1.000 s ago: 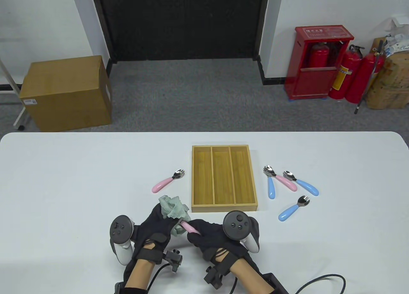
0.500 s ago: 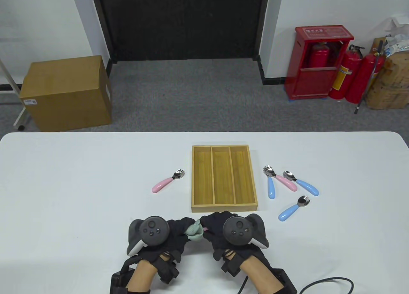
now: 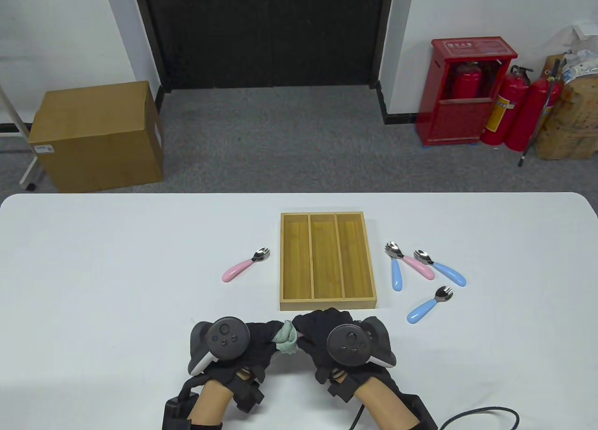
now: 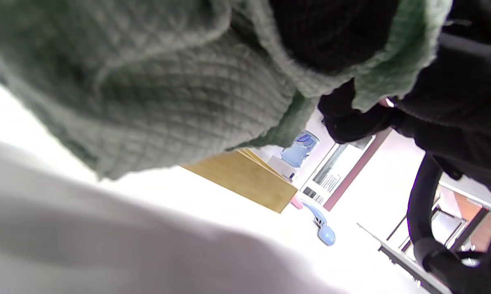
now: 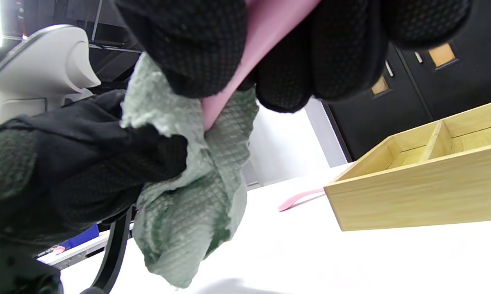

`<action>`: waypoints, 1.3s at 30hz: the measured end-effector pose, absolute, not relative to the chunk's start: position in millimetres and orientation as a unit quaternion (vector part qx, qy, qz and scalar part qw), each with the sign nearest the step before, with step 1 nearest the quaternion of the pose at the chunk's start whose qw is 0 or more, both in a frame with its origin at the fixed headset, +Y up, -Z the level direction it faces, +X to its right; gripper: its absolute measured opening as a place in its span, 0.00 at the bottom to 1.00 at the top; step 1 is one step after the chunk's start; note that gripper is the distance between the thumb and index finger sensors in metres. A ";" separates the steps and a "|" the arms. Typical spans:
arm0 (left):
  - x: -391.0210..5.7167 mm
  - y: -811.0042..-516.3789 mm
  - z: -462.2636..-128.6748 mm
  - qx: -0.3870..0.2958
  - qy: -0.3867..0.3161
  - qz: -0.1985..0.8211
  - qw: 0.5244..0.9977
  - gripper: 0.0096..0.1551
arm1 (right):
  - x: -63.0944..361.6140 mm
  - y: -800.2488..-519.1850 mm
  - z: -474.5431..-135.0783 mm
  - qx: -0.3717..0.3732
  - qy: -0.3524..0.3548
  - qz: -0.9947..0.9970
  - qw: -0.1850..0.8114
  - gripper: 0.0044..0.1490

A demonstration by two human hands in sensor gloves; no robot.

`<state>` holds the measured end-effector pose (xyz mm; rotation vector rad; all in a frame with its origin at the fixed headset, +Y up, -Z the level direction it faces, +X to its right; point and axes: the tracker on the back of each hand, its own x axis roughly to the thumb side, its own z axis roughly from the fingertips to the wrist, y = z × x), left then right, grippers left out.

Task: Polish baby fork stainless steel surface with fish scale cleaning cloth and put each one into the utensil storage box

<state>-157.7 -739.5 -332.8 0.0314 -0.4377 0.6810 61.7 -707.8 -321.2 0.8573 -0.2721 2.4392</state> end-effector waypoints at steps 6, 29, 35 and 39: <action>-169.6 -742.2 -337.7 0.026 -0.168 0.394 0.903 0.30 | 68.0 -711.8 -327.8 0.298 -0.078 0.903 0.299 0.29; -171.0 -759.5 -338.8 -0.066 -0.179 0.503 0.843 0.29 | 66.0 -709.1 -321.7 0.317 -0.106 0.902 0.272 0.29; -174.2 -753.7 -338.8 -0.012 -0.127 0.469 0.874 0.26 | 62.9 -710.0 -324.0 0.314 -0.088 0.907 0.267 0.29; -180.6 -754.5 -339.5 0.018 -0.099 0.462 0.881 0.25 | 64.1 -714.4 -326.3 0.312 -0.061 0.907 0.277 0.30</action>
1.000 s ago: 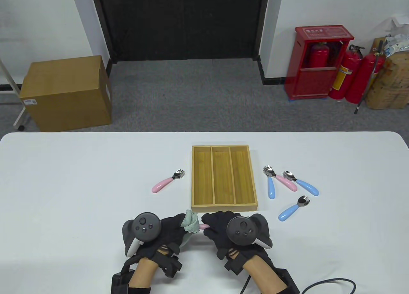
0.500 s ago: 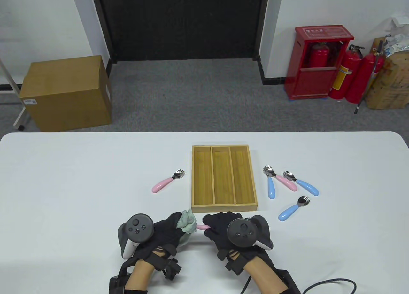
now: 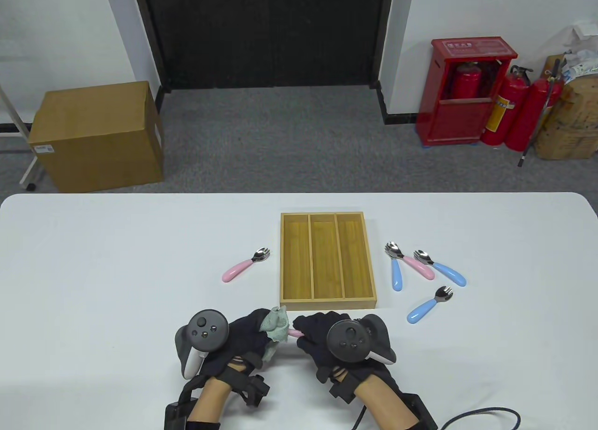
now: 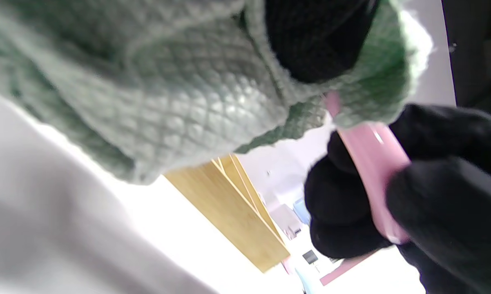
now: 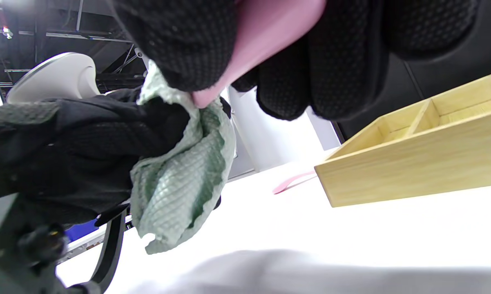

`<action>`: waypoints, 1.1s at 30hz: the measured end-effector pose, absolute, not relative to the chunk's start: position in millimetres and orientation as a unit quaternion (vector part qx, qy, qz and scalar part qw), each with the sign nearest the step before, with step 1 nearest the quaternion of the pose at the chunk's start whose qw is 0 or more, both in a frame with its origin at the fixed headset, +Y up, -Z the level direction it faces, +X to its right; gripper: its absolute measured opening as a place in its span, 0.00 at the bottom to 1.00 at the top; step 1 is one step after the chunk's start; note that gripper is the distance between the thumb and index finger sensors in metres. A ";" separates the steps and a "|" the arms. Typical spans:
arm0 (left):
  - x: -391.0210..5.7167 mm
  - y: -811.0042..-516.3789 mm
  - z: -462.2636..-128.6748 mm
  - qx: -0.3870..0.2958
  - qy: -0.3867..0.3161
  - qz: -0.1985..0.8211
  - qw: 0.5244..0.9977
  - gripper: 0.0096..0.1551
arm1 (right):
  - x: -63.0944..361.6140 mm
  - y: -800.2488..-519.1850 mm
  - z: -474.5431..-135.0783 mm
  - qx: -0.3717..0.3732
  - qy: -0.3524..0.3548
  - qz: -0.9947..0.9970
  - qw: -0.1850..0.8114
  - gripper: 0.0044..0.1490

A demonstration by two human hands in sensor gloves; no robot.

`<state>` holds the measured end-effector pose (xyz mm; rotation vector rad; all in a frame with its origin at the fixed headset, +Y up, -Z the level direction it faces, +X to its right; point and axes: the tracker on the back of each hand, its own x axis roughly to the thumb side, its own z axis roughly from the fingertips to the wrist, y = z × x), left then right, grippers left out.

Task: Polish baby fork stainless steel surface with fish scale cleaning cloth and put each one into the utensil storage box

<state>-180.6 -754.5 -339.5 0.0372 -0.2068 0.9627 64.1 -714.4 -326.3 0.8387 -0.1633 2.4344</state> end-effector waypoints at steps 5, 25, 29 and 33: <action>-187.4 -756.2 -340.8 0.041 -0.075 0.439 0.894 0.25 | 62.0 -716.1 -326.1 0.313 -0.044 0.908 0.277 0.31; -221.4 -749.4 -337.8 0.089 -0.037 0.408 0.908 0.27 | 154.3 -703.7 -376.4 0.068 -0.166 0.952 0.247 0.29; -213.9 -750.3 -337.8 0.080 -0.054 0.413 0.906 0.27 | 164.8 -711.9 -404.2 -0.031 -0.149 0.963 0.220 0.28; -208.9 -748.6 -336.8 0.077 -0.068 0.406 0.908 0.27 | 165.6 -723.4 -424.2 -0.096 -0.125 0.960 0.230 0.26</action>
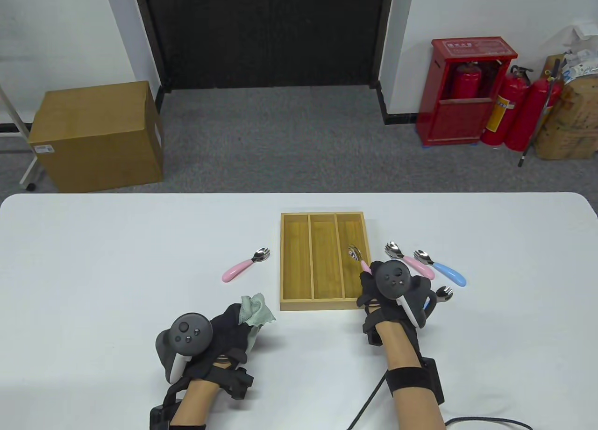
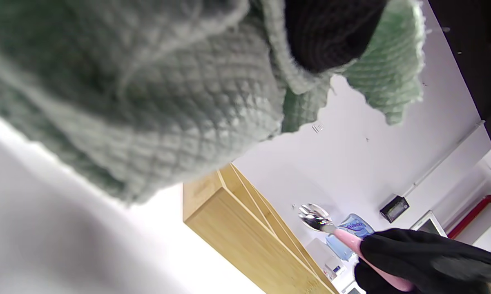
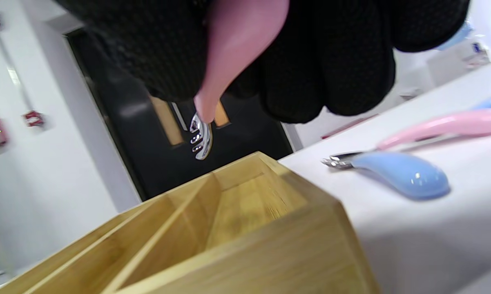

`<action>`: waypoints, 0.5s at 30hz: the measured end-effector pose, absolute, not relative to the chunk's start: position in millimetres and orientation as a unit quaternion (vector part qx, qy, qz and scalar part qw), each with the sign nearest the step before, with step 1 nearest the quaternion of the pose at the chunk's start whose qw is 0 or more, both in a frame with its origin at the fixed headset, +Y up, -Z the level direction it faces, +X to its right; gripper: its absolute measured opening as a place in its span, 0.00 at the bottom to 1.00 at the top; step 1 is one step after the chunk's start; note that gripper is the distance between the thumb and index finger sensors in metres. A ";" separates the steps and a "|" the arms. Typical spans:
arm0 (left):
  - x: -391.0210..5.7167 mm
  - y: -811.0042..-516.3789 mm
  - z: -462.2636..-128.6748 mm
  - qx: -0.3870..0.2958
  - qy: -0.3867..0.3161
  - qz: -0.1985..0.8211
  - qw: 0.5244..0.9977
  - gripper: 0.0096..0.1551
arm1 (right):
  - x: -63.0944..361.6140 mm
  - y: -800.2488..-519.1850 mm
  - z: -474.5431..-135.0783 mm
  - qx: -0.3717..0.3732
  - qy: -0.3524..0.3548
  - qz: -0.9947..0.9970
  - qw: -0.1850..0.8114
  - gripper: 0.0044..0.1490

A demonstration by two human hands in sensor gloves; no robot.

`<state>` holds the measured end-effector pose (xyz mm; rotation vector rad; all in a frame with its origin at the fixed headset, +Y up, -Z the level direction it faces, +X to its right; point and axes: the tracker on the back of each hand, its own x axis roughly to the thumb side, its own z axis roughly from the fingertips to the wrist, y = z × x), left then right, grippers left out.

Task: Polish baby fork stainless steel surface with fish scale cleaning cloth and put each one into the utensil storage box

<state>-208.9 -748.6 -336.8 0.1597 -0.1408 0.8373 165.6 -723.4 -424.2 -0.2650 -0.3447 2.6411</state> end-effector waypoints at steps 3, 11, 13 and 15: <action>-207.5 -748.5 -336.9 0.074 -0.072 0.411 0.906 0.27 | 161.4 -730.2 -434.2 -0.124 -0.115 0.959 0.229 0.26; -207.1 -750.0 -338.3 0.063 -0.071 0.421 0.902 0.27 | 150.0 -741.0 -454.0 -0.151 -0.085 0.957 0.232 0.26; -206.9 -751.4 -339.3 0.059 -0.071 0.423 0.902 0.27 | 148.3 -743.9 -458.3 -0.154 -0.066 0.960 0.224 0.26; -206.7 -752.4 -340.1 0.056 -0.070 0.422 0.902 0.27 | 147.6 -747.8 -462.3 -0.158 -0.055 0.960 0.226 0.26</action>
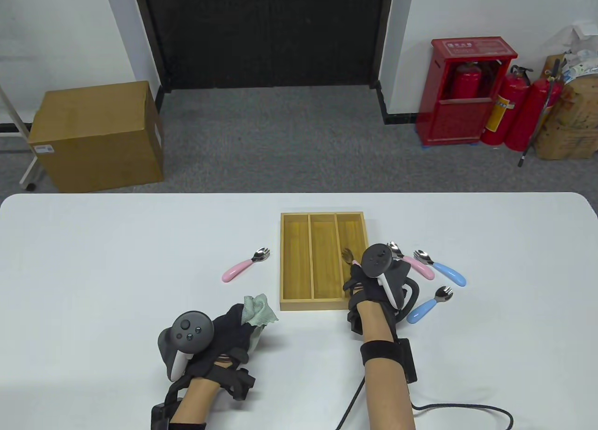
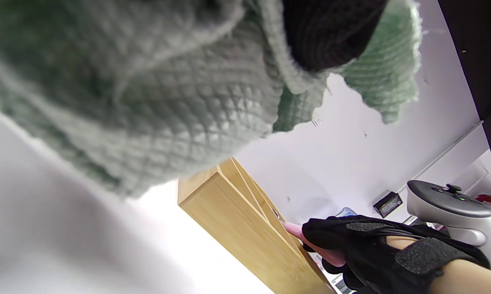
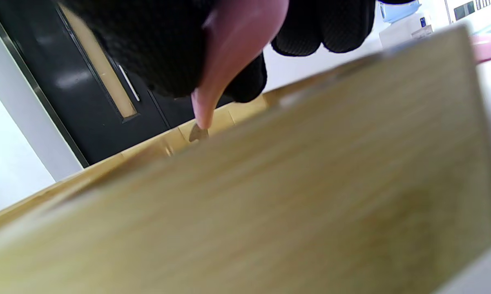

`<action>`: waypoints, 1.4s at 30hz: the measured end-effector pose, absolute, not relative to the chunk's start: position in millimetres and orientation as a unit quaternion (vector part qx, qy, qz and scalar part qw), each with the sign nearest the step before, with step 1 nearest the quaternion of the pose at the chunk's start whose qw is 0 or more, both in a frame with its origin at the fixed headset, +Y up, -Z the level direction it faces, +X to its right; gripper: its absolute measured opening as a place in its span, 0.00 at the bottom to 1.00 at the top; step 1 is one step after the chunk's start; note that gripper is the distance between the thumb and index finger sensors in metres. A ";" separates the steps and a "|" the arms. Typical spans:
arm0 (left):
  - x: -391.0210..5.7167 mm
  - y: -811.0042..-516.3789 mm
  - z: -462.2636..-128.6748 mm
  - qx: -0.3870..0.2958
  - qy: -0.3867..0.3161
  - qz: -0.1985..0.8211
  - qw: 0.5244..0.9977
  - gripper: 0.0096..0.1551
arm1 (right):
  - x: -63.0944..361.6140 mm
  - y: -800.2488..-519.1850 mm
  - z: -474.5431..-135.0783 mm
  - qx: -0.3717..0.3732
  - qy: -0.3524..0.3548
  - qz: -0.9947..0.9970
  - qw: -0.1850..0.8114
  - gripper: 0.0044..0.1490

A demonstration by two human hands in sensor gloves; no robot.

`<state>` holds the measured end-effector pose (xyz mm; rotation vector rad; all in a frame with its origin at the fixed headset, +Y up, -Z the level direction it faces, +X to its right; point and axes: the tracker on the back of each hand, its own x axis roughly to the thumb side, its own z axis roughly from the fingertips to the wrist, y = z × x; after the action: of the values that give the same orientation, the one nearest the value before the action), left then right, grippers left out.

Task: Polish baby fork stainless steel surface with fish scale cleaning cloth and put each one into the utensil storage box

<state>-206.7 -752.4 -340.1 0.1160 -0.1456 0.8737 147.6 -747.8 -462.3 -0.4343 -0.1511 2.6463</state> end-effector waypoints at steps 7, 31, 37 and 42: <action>-207.9 -752.0 -340.6 0.052 -0.067 0.425 0.901 0.27 | 145.2 -763.8 -472.3 -0.148 0.018 0.963 0.226 0.27; -202.4 -748.2 -337.2 0.051 -0.084 0.406 0.909 0.27 | 229.7 -737.8 -462.6 -0.204 0.007 0.948 0.243 0.32; -199.8 -750.8 -337.6 0.045 -0.087 0.398 0.912 0.27 | 234.7 -758.9 -477.7 -0.227 0.039 0.947 0.225 0.34; -195.2 -752.2 -337.8 0.038 -0.093 0.393 0.914 0.28 | 231.8 -770.2 -490.8 -0.235 0.071 0.945 0.218 0.39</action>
<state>-195.2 -752.2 -337.8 0.0790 -0.1915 0.8100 231.8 -770.2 -490.8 -0.6492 0.1974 2.6146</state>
